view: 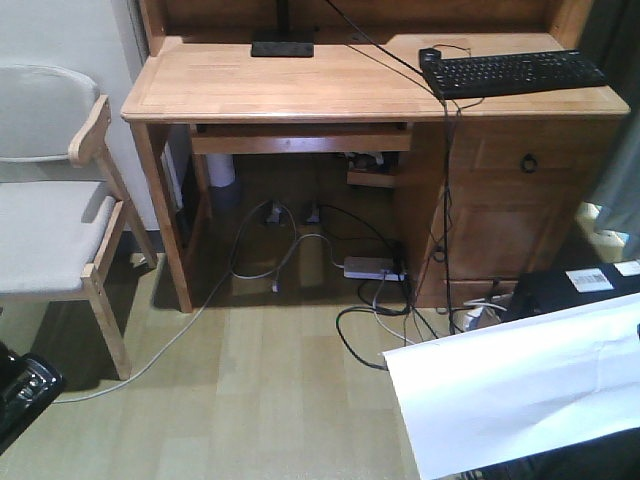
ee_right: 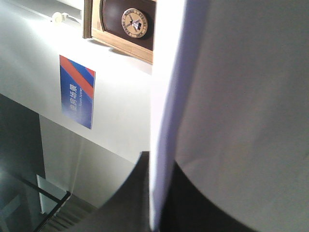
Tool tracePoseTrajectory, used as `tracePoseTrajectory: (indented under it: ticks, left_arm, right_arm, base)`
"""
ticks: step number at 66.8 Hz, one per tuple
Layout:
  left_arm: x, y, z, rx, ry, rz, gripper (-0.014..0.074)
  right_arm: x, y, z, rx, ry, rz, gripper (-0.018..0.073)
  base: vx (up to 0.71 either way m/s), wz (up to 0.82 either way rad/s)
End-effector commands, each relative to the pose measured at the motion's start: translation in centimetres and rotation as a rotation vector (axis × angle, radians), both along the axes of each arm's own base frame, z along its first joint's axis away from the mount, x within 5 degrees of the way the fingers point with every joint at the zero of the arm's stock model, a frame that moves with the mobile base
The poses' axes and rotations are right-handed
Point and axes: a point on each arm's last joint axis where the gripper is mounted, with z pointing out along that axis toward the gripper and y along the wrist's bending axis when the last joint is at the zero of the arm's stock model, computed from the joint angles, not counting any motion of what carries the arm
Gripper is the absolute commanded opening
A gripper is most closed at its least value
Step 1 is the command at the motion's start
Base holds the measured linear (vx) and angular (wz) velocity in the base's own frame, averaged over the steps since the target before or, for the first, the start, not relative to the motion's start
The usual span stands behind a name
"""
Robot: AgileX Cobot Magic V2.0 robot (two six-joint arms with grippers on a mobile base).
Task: Grab stapler and paper to desk for stapling
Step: 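Drive the base toward the wooden desk holding stapler and paper, then approach the desk surface in front of the monitor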
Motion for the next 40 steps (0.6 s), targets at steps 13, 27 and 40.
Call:
tracePoseTrajectory:
  ticks: [13,27,40]
  left_arm:
    - [0.25,-0.19,1.89,-0.081,-0.112,0.0,-0.0007]
    - [0.25,-0.19,1.89,-0.081,-0.112,0.0,-0.0007]
    - [0.25,-0.19,1.89,-0.081,-0.112,0.0,-0.0007]
  right_arm:
    - [-0.18,0.1,0.43,0.015,-0.055,0.018,-0.0005]
    - [-0.18,0.1,0.43,0.015,-0.055,0.018,-0.0005]
    - [-0.18,0.1,0.43,0.015,-0.055,0.018,-0.0005]
  base:
    - [0.22,0.11]
    - [0.22,0.06]
    - [0.23,-0.02]
